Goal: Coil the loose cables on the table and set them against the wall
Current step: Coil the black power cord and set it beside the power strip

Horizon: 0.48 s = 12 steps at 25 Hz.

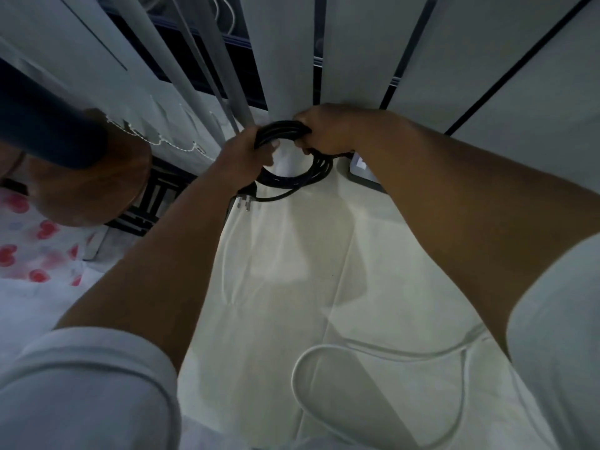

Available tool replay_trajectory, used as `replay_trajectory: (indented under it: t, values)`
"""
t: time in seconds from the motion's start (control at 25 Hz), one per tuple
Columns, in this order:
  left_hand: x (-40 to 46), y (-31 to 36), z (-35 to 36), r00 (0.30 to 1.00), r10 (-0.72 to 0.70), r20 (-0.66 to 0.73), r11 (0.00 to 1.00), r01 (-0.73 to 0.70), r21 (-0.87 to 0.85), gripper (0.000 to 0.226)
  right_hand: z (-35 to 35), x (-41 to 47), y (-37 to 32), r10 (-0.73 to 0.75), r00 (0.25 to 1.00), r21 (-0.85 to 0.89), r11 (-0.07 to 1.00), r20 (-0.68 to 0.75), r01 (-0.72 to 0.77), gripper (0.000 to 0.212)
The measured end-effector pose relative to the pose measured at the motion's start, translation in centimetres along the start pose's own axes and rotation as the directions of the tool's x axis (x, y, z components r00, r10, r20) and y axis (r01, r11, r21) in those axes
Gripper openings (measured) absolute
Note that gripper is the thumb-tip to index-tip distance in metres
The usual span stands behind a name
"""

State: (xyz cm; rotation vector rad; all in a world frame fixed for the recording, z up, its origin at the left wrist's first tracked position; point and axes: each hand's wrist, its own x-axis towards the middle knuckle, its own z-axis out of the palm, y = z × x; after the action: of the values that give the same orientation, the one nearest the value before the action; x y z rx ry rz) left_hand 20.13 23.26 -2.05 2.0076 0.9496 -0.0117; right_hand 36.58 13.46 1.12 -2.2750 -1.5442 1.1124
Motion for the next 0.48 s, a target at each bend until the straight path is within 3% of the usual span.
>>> replay_trajectory:
  t: [0.08,0.16,0.28,0.36,0.48]
  values:
    - [0.9,-0.5,0.7,0.994,-0.078,-0.072,0.988,0.067,-0.139,0.016,0.6,0.5,0.4,-0.006,0.985,-0.059,0.998,-0.17,-0.004,0.011]
    - [1.3,-1.1,1.9,0.969,-0.237,-0.075,0.911,0.195,-0.362,0.018,1.9,0.3,1.0,-0.004,0.926,-0.085,0.996,-0.377,-0.03,0.025]
    - [1.0,-1.2,4.1,0.851,-0.524,0.042,0.612,0.41,-0.677,0.026,5.3,-2.0,2.3,0.001,0.831,-0.027,0.999,-0.557,-0.019,0.036]
    - [1.1,-0.8,5.4,0.794,-0.601,0.095,0.467,0.445,-0.764,0.031,7.9,-4.3,3.1,-0.021,0.774,-0.017,1.0,-0.633,0.013,0.044]
    - [1.7,-0.3,6.7,0.777,-0.63,-0.003,0.511,0.411,-0.755,0.036,11.5,-6.9,3.4,-0.1,0.8,-0.04,0.995,-0.591,0.094,0.056]
